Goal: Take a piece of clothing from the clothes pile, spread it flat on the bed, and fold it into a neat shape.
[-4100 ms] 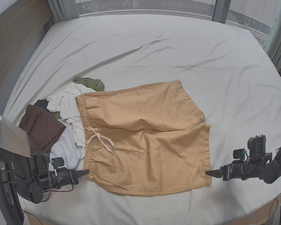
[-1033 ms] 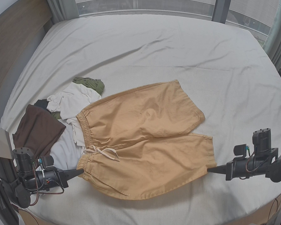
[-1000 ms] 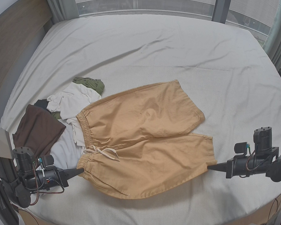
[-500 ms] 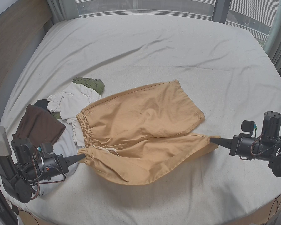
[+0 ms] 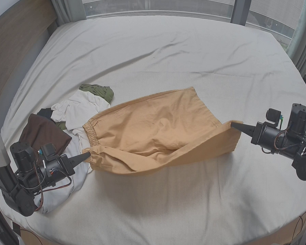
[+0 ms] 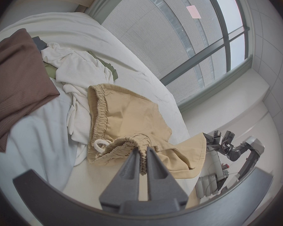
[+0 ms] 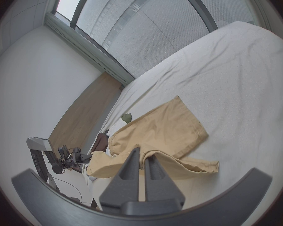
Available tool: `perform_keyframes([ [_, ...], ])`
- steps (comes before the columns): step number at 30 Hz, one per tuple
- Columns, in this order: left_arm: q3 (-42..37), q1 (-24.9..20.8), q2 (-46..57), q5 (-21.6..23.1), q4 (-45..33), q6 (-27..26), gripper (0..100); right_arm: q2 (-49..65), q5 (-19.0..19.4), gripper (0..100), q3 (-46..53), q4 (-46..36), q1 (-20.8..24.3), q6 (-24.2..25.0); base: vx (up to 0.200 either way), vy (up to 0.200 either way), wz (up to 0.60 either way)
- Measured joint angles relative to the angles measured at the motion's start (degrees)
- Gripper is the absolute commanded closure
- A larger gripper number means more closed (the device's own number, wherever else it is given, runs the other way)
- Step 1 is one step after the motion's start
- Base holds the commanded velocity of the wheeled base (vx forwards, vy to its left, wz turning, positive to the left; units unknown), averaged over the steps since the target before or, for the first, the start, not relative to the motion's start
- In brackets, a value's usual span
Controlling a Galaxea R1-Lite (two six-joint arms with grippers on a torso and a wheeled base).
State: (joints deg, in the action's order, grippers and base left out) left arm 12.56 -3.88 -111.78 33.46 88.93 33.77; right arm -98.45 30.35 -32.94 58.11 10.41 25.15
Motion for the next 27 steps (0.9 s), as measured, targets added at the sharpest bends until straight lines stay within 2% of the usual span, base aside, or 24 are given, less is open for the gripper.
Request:
perform_keyframes([
  [27, 5.91, -0.74, 1.66, -8.18, -0.02, 5.58, 100, -9.44, -0.13, 100, -24.53, -9.36, -0.38, 0.11, 0.000, 0.000, 0.00],
])
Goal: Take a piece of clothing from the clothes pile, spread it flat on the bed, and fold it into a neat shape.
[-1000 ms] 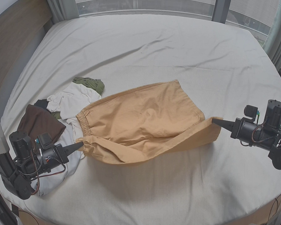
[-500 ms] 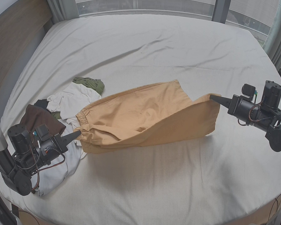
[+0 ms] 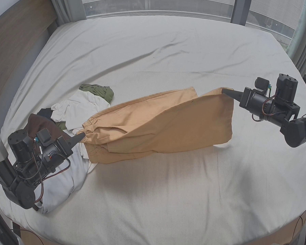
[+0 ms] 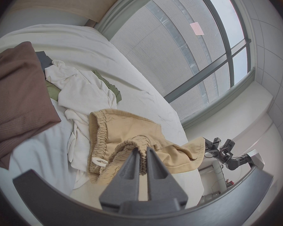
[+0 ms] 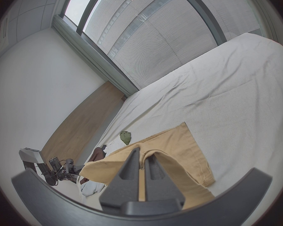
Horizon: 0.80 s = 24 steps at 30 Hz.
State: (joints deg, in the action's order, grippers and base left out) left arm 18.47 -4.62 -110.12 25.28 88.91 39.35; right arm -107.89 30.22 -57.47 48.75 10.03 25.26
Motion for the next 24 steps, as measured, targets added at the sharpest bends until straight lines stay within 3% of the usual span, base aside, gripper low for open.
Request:
perform_keyframes([
  [8, 0.79, -0.41, -0.46, -1.23, 0.00, 0.13, 100, -4.32, 0.07, 100, -7.96, -1.21, -0.09, -0.02, 0.000, 0.000, 0.00],
  [24, 5.62, -0.48, -4.08, -7.91, -0.09, 2.79, 100, -13.84, 0.07, 100, -22.75, -7.20, 0.30, -0.05, 0.000, 0.000, 0.00],
])
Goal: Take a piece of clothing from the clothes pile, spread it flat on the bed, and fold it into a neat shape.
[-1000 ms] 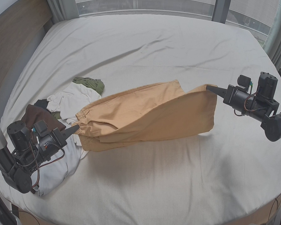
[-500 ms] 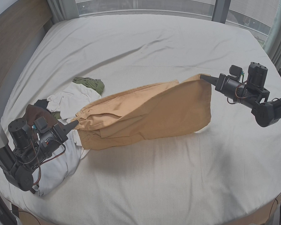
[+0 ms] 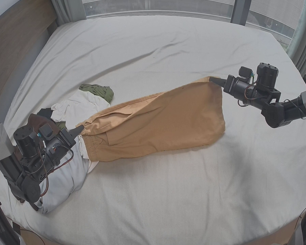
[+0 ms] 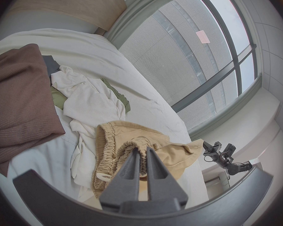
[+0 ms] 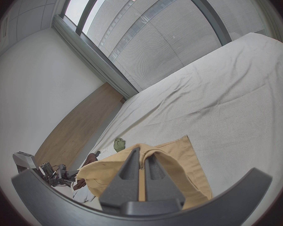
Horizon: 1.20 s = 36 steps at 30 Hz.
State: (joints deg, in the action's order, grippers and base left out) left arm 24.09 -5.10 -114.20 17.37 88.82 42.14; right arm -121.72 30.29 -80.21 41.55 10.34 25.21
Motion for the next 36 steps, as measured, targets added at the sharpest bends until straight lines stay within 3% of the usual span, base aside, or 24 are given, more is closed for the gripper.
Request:
perform_keyframes([
  [18, 3.66, 0.06, -4.96, -2.38, 0.09, -0.02, 100, -7.72, -0.27, 100, -7.88, 0.46, 0.00, 0.00, 0.000, 0.000, 0.00],
  [19, 3.67, 0.06, -4.99, -2.43, 0.11, -0.02, 0, -7.77, -0.27, 100, -7.96, 0.50, 0.02, 0.00, 0.000, 0.000, 0.00],
  [20, 3.74, 0.06, -5.07, -2.71, 0.09, 0.00, 0, -7.98, -0.27, 100, -8.42, 0.55, 0.07, 0.00, 0.000, 0.000, 0.00],
  [21, 3.85, 0.00, -5.14, -3.12, 0.07, 0.02, 0, -8.11, -0.27, 0, -8.79, 0.57, 0.11, 0.00, 0.000, 0.000, 0.00],
  [24, 4.18, 0.02, -5.32, -3.69, 0.05, 0.06, 0, -8.40, -0.60, 0, -9.47, 0.62, 0.24, 0.00, 0.000, 0.000, 0.00],
  [30, 6.19, 0.91, -6.00, -5.83, 0.07, 0.11, 0, -10.75, -5.21, 0, -16.42, 1.89, 0.82, -0.12, 0.000, 0.000, 0.00],
  [36, 7.28, 1.79, -5.81, -6.84, 0.11, 0.11, 0, -10.47, -6.22, 0, -16.36, 1.91, 1.16, -0.06, 0.000, 0.000, 0.00],
])
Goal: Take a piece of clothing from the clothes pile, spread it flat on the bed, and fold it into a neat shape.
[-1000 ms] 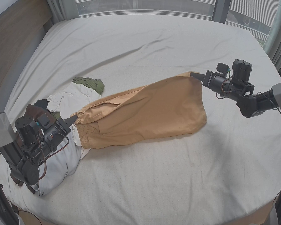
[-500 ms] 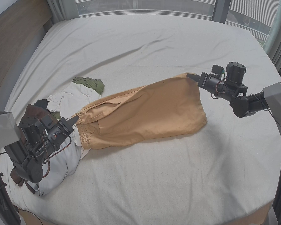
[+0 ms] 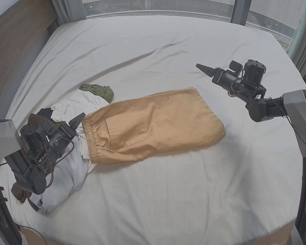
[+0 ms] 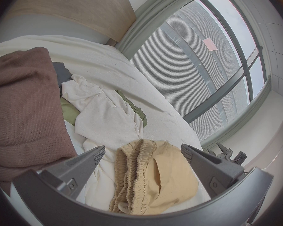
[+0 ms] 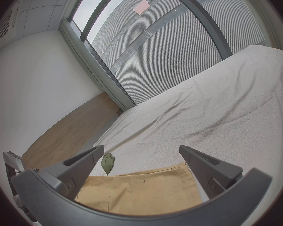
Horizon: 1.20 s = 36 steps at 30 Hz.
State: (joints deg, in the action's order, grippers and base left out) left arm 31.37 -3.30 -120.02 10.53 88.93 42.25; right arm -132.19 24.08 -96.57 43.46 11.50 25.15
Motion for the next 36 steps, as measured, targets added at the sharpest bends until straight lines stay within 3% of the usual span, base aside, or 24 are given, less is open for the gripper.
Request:
perform_keyframes([
  [9, -1.02, -0.13, 3.12, 1.18, -0.04, 0.00, 0, 7.41, -0.11, 0, 19.87, 2.38, 0.16, 1.21, 0.000, 0.000, 0.00],
  [16, -5.27, -1.84, 7.51, 6.07, -0.02, -0.66, 0, 13.20, 1.76, 0, 39.96, 13.01, -0.15, 1.65, 0.000, 0.000, 0.00],
  [21, -9.29, -3.00, 10.05, 10.02, 0.00, -2.76, 0, 15.49, 2.77, 0, 49.23, 17.01, 0.35, 0.93, 0.000, 0.000, 0.00],
  [31, -11.80, -4.00, 10.90, 10.84, 0.05, -5.66, 0, 15.69, 2.99, 0, 52.98, 7.29, 0.38, -1.18, 0.000, 0.000, 0.00],
  [36, -12.00, -4.27, 10.70, 10.84, 0.05, -5.74, 0, 14.28, 2.77, 0, 52.66, 6.52, 0.18, -1.21, 0.000, 0.000, 0.00],
])
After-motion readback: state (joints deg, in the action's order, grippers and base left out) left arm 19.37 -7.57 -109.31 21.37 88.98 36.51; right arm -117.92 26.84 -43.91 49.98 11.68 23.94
